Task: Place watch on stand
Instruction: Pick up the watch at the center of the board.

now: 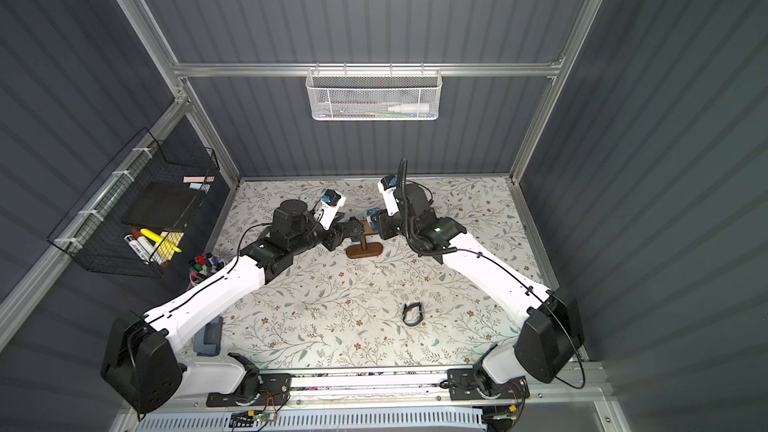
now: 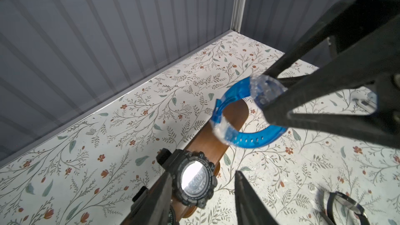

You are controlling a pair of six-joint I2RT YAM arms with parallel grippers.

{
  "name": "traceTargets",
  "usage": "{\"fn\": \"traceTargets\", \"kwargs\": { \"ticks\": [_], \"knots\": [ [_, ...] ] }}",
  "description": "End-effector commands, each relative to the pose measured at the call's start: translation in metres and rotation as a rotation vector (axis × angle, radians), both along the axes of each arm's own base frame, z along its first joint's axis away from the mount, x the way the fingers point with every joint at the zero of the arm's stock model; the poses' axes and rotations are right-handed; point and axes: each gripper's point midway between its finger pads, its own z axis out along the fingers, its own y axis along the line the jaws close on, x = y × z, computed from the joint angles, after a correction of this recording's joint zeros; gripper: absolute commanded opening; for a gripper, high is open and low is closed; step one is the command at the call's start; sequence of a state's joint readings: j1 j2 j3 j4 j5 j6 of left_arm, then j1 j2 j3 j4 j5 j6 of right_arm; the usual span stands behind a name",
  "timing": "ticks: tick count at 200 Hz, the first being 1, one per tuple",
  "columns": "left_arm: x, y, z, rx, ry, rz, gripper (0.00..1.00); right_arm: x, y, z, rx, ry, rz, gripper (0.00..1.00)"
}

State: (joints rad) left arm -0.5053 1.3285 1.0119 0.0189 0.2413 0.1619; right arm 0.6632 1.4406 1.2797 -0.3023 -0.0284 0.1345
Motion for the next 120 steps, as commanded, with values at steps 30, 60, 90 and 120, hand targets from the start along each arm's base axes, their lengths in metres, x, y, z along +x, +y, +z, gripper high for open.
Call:
{"fn": "traceTargets", "kwargs": {
  "ticks": [30, 60, 90, 120],
  "knots": [
    [0.042, 0.067, 0.000, -0.148, 0.194, 0.259, 0.41, 0.004, -0.061, 0.020, -0.104, -0.052, -0.181, 0.21],
    [0.050, 0.087, -0.037, -0.193, 0.373, 0.305, 0.29, 0.003, -0.081, 0.000, -0.198, -0.058, -0.232, 0.21],
    [0.050, 0.085, -0.050, -0.211, 0.432, 0.299, 0.24, 0.004, -0.091, -0.015, -0.239, -0.043, -0.276, 0.21],
    [0.046, 0.085, -0.058, -0.209, 0.455, 0.296, 0.22, 0.005, -0.099, -0.027, -0.267, -0.048, -0.310, 0.21]
  ]
}}
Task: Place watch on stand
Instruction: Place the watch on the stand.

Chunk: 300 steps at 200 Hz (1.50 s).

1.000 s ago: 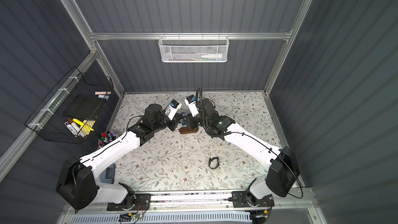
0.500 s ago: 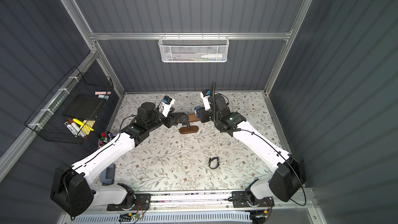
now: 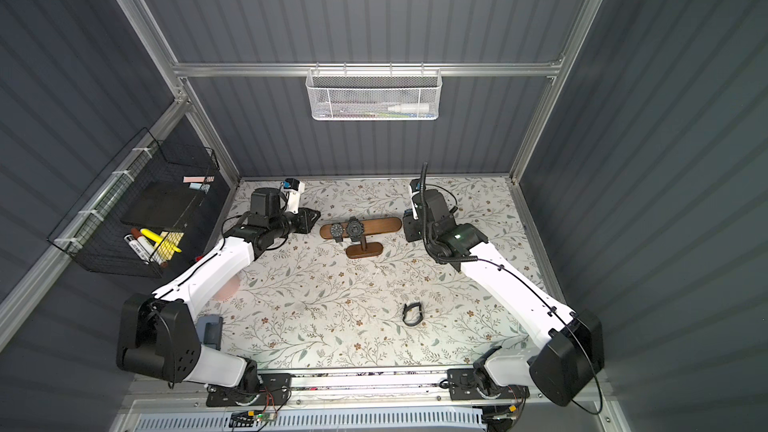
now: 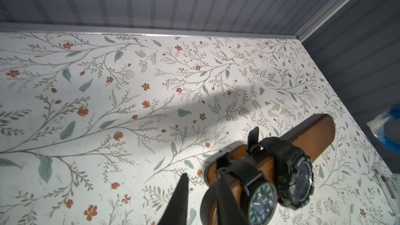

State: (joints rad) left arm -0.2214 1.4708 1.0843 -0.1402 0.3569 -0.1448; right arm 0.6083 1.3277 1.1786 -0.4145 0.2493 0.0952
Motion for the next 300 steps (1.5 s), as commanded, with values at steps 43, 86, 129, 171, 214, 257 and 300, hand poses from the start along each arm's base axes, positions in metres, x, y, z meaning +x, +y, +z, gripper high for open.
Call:
{"fn": "traceTargets", "kwargs": {
  "ticks": [43, 86, 129, 171, 214, 257, 300],
  "knots": [
    [-0.009, 0.002, -0.009, -0.005, 0.074, 0.015, 0.21, 0.008, -0.010, -0.018, -0.056, 0.000, -0.053, 0.22],
    [-0.016, 0.003, -0.014, 0.001, 0.100, 0.010, 0.21, 0.016, -0.005, -0.032, -0.067, 0.016, -0.061, 0.22],
    [-0.017, -0.001, -0.021, -0.008, 0.127, -0.013, 0.22, 0.024, -0.003, -0.037, -0.081, 0.022, -0.075, 0.22],
    [-0.020, -0.003, -0.029, 0.007, 0.159, -0.038, 0.21, 0.031, 0.001, -0.039, -0.086, 0.020, -0.075, 0.22],
    [-0.022, -0.006, -0.031, 0.015, 0.173, -0.068, 0.20, 0.035, 0.006, -0.042, -0.087, 0.020, -0.069, 0.21],
    [-0.022, -0.008, -0.033, 0.014, 0.179, -0.083, 0.20, 0.041, 0.014, -0.043, -0.074, 0.024, -0.051, 0.21],
    [-0.022, -0.005, -0.031, 0.028, 0.170, -0.069, 0.21, 0.048, 0.024, -0.040, -0.070, 0.007, -0.022, 0.21]
  ]
}}
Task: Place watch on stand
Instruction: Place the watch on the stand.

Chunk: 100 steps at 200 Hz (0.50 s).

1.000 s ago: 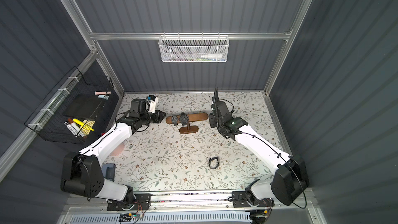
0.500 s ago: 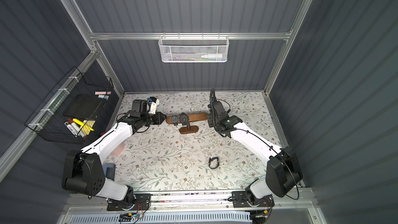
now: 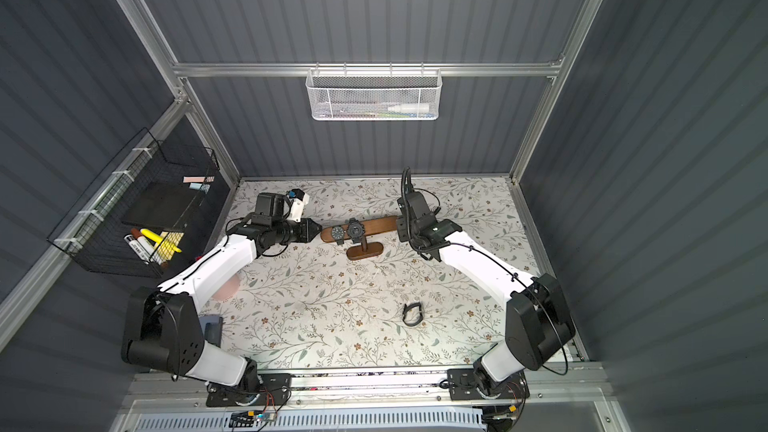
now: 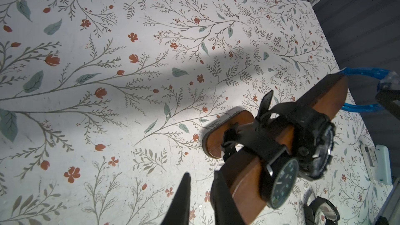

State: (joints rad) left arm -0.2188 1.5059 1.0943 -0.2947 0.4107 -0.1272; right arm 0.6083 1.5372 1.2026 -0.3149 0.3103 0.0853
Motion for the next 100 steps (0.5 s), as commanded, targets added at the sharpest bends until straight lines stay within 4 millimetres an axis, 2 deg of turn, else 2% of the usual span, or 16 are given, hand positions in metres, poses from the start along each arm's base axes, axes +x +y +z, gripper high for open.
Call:
{"fn": "traceTargets", "kwargs": {
  "ticks": [1, 57, 100],
  "knots": [
    [0.001, -0.002, 0.005, 0.010, -0.006, -0.021, 0.21, 0.010, 0.010, 0.013, 0.019, -0.040, 0.021, 0.21],
    [-0.001, 0.005, 0.017, 0.035, -0.046, 0.002, 0.24, 0.017, 0.016, 0.012, -0.002, -0.057, 0.039, 0.21],
    [-0.006, 0.001, 0.033, -0.010, -0.085, -0.012, 0.25, 0.017, 0.020, 0.010, -0.006, -0.055, 0.049, 0.21]
  ]
}}
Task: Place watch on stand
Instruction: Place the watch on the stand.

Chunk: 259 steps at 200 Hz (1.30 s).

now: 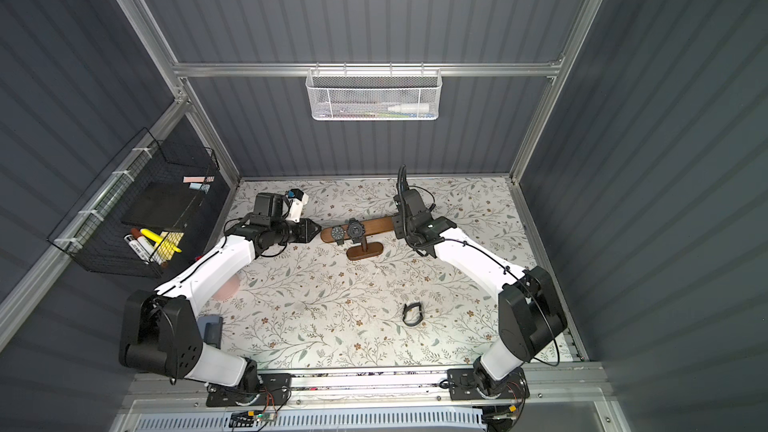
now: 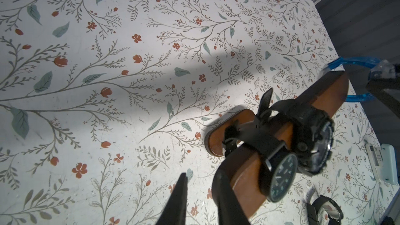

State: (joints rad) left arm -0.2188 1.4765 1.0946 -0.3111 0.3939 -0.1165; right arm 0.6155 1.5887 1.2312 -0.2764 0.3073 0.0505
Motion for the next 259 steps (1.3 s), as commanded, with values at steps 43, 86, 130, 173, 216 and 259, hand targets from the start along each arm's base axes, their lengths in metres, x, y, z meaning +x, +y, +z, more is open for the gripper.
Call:
{"fn": "traceTargets", "kwargs": {
  "ticks": [43, 86, 130, 173, 216, 259],
  "knots": [
    [-0.019, -0.008, 0.020, -0.055, -0.050, -0.061, 0.25, 0.007, 0.011, 0.011, 0.016, -0.032, 0.021, 0.21],
    [-0.022, -0.013, 0.012, -0.067, -0.031, -0.092, 0.26, 0.006, 0.017, 0.008, 0.032, -0.016, 0.034, 0.21],
    [-0.021, -0.011, 0.008, -0.054, -0.023, -0.091, 0.28, 0.003, 0.027, 0.007, 0.040, -0.007, 0.051, 0.20],
    [-0.019, -0.012, 0.006, -0.052, -0.020, -0.091, 0.28, 0.000, 0.035, 0.004, 0.049, 0.006, 0.062, 0.20],
    [-0.018, -0.012, 0.003, -0.049, -0.012, -0.091, 0.28, -0.003, 0.045, 0.004, 0.059, 0.009, 0.078, 0.20],
    [-0.018, -0.011, 0.000, -0.042, -0.006, -0.089, 0.29, -0.005, 0.055, 0.004, 0.058, 0.007, 0.093, 0.20]
  ]
}}
